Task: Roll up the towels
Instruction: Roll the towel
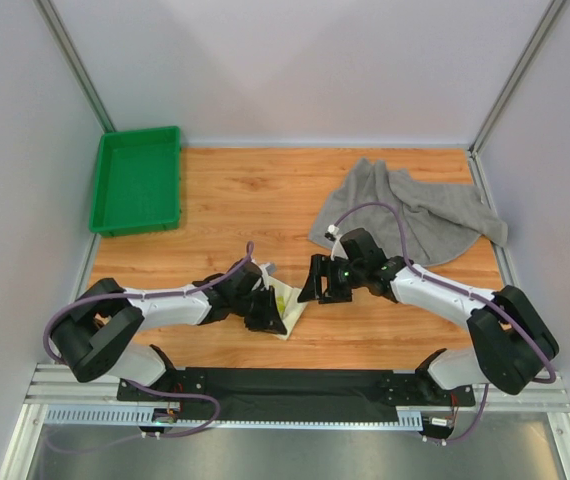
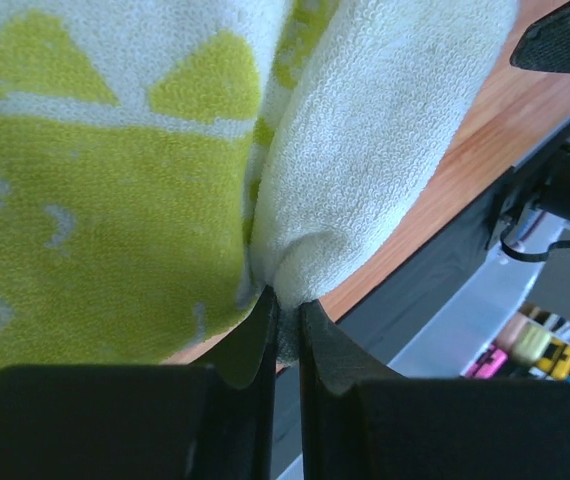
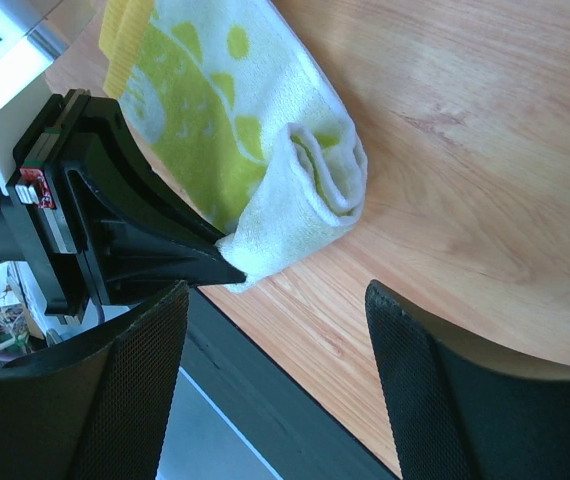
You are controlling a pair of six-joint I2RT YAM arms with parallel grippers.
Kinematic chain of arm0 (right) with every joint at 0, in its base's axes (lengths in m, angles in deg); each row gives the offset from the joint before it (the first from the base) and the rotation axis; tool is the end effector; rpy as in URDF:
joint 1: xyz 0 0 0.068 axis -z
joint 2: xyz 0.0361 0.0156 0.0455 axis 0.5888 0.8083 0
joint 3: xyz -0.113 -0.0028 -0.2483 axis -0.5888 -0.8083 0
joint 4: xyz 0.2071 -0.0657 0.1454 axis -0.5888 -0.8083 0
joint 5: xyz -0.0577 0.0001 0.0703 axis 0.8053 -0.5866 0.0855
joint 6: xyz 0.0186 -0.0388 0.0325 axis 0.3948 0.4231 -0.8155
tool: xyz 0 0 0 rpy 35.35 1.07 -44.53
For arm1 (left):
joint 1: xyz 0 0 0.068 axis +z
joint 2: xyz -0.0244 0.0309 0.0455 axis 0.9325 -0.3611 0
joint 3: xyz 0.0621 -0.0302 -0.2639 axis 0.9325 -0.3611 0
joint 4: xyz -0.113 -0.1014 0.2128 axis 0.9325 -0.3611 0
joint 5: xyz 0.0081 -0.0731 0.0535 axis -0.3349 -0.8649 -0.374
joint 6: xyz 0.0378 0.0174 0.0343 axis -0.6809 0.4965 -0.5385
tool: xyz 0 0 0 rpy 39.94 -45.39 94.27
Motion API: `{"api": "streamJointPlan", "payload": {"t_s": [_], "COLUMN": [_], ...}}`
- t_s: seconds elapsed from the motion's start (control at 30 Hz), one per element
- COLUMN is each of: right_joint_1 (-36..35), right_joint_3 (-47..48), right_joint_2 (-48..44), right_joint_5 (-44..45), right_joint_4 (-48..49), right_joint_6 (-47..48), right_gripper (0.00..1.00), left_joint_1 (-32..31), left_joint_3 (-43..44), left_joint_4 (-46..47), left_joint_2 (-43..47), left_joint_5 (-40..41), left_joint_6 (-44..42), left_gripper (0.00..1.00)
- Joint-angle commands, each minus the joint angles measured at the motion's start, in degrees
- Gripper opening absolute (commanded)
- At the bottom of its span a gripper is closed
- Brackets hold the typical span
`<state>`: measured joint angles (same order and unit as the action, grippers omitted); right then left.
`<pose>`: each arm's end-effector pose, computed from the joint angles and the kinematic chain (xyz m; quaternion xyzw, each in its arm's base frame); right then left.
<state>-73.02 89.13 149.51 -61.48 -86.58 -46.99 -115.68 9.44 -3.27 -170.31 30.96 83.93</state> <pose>0.2020 0.1718 0.1822 -0.0768 0.9205 0.3626 0.1241 0.1566 -0.1880 0.1337 0.0194 0.9283 -0.3669 0.0578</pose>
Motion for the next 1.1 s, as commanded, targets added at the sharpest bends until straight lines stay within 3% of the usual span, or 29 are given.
{"api": "streamJointPlan", "payload": {"t_s": [0.0, 0.23, 0.6, 0.7, 0.9, 0.93, 1.0, 1.07], "right_joint_1": [-0.2, -1.0, -5.3, -6.5, -7.1, -7.2, -7.3, -7.3], "right_joint_3": [1.2, -0.7, -1.2, 0.2, 1.8, 2.2, 3.0, 4.3], "right_joint_2": [0.3, 2.3, 11.7, 14.3, 17.1, 17.1, 17.0, 16.8], "right_joint_5": [-1.7, -1.8, -0.7, 0.2, 2.4, 2.8, 3.9, 5.0], "right_joint_4": [3.3, 5.9, 17.6, 17.7, 15.9, 14.6, 13.4, 9.9], "right_joint_6": [-0.2, -0.4, -4.1, -4.5, -5.2, -5.3, -5.3, -5.1], "right_gripper": [0.73, 0.72, 0.66, 0.59, 0.27, 0.2, 0.15, 0.11], "left_joint_1": [1.4, 6.1, 8.4, 8.5, 8.5, 8.5, 8.5, 8.5], "left_joint_3": [-2.0, -7.1, -5.8, -5.6, -3.5, -3.0, -1.4, -0.4], "left_joint_4": [7.6, 16.1, 14.2, 13.5, 5.9, 4.3, 0.3, -4.3], "left_joint_2": [1.3, -1.5, -4.8, -4.7, -3.2, -2.8, -1.9, -0.5], "left_joint_5": [-6.0, -11.5, -14.8, -14.9, -13.0, -12.5, -10.4, -7.8], "left_joint_6": [5.5, 10.5, 7.8, 7.1, 3.2, 2.3, -0.1, -1.6], "left_gripper": [0.01, 0.01, 0.01, 0.01, 0.04, 0.08, 0.16, 0.34]}}
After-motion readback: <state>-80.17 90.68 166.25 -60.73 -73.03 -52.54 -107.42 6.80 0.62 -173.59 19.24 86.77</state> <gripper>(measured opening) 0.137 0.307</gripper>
